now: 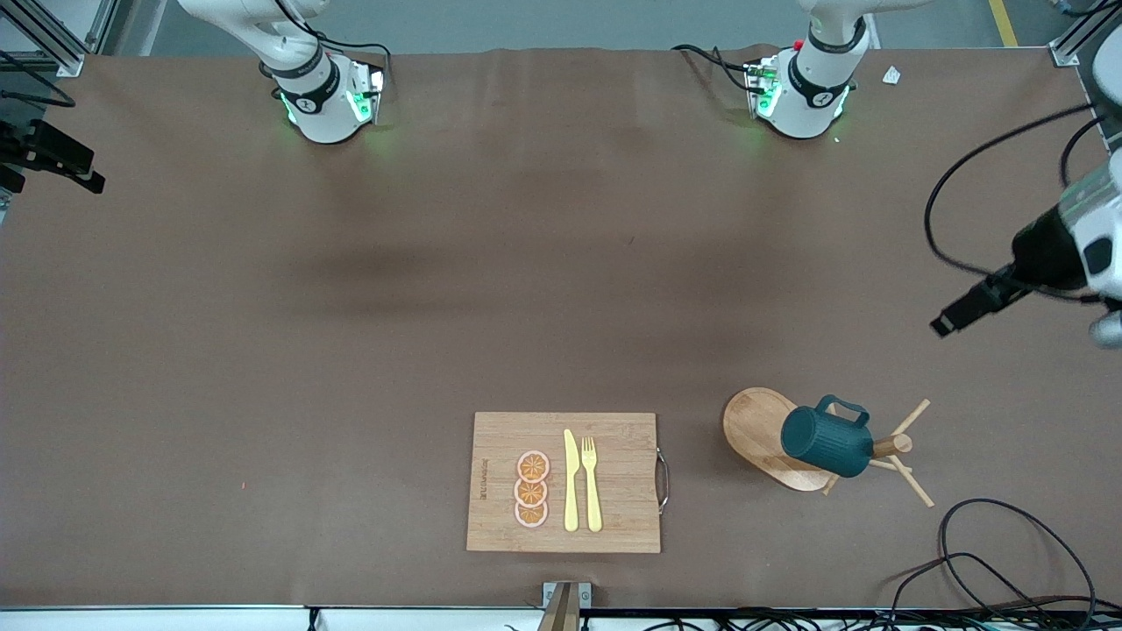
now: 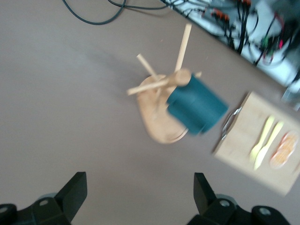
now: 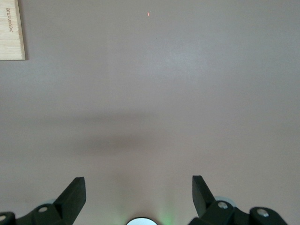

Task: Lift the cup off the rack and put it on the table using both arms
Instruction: 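Move the left gripper toward the teal mug on the wooden rack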

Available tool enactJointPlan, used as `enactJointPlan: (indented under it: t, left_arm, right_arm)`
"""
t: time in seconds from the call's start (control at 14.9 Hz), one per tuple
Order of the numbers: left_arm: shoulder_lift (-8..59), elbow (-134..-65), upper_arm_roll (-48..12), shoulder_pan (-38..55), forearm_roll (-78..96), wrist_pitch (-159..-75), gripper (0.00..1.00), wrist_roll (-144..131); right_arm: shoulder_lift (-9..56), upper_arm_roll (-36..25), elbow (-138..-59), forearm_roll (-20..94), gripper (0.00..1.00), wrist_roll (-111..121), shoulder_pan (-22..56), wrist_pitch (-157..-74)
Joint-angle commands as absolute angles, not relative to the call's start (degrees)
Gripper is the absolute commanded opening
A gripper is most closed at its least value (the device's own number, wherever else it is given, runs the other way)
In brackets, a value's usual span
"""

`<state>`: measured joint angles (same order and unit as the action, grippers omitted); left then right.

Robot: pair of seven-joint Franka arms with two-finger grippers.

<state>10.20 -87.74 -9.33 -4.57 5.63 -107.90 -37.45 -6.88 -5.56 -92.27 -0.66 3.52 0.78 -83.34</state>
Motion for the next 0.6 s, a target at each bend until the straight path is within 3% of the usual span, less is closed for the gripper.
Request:
enactJointPlan:
  t: [0.0,0.2,0.54]
  left_arm:
    - [12.3,-91.7,-9.8,-4.0,7.5,-117.4,1.00,-49.1]
    - [12.5,-97.2,-9.9,-3.8,7.5,-125.0,1.00,-60.5]
    - [15.4,-97.4,-11.2,-1.6,7.5,-130.0,1.00,-82.3]
  right_arm:
    - [-7.8,-5.3,-93.3,-1.4,1.00,4.2,0.4,-83.9]
    - [-7.8,-5.3,-93.3,-1.4,1.00,4.2,0.4,-83.9]
    - [-7.8,-5.3,-93.3,-1.4,1.00,4.2,0.4,-83.9]
